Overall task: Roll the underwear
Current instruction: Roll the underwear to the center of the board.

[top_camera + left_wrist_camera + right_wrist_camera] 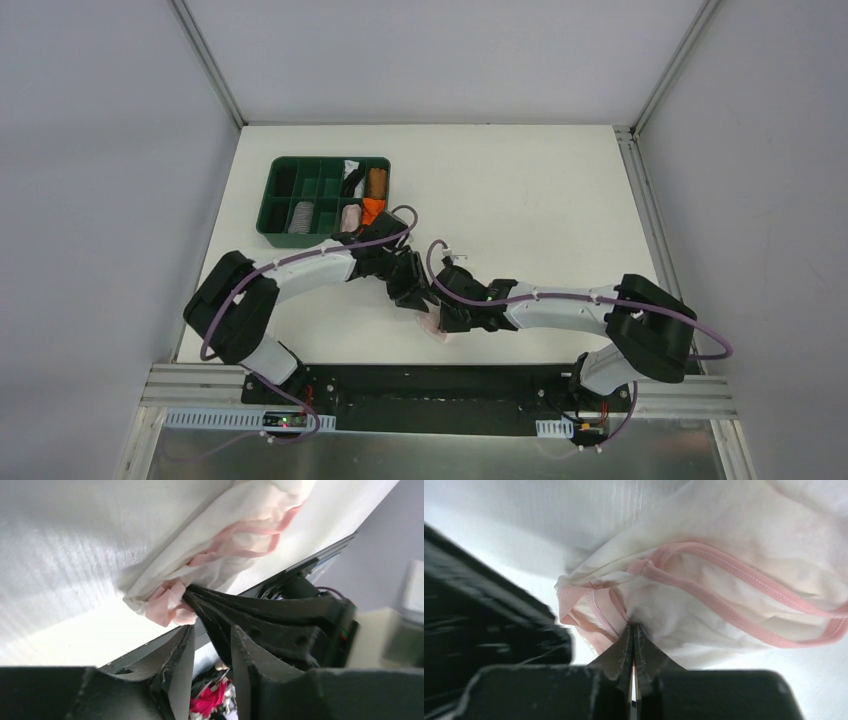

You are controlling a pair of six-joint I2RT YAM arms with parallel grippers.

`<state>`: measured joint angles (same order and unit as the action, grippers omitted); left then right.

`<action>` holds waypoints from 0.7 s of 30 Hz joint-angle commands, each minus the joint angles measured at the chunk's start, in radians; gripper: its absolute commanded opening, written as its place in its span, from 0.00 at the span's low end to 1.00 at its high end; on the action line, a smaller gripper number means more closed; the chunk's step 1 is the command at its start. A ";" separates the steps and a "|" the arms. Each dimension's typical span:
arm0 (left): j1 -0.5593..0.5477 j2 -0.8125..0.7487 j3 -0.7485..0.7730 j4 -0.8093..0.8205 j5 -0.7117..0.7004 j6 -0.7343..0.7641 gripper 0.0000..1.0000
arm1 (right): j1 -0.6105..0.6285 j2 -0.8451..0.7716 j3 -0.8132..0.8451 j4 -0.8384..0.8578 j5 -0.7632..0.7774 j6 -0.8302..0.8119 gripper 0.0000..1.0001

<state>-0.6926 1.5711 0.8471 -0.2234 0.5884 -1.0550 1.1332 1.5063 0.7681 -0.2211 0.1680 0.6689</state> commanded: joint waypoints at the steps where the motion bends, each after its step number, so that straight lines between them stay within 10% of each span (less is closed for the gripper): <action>1: 0.022 -0.120 -0.024 -0.073 -0.076 0.008 0.34 | 0.004 0.050 -0.033 -0.033 0.007 -0.003 0.01; 7: 0.021 -0.159 -0.079 -0.066 -0.075 0.001 0.00 | -0.003 0.060 -0.041 -0.017 -0.023 0.006 0.01; 21: 0.018 0.030 -0.068 0.006 -0.048 0.053 0.00 | -0.012 0.027 -0.031 -0.039 -0.020 0.004 0.01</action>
<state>-0.6731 1.5436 0.7673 -0.2302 0.5598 -1.0397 1.1217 1.5242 0.7681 -0.1707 0.1326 0.6731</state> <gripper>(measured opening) 0.006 0.015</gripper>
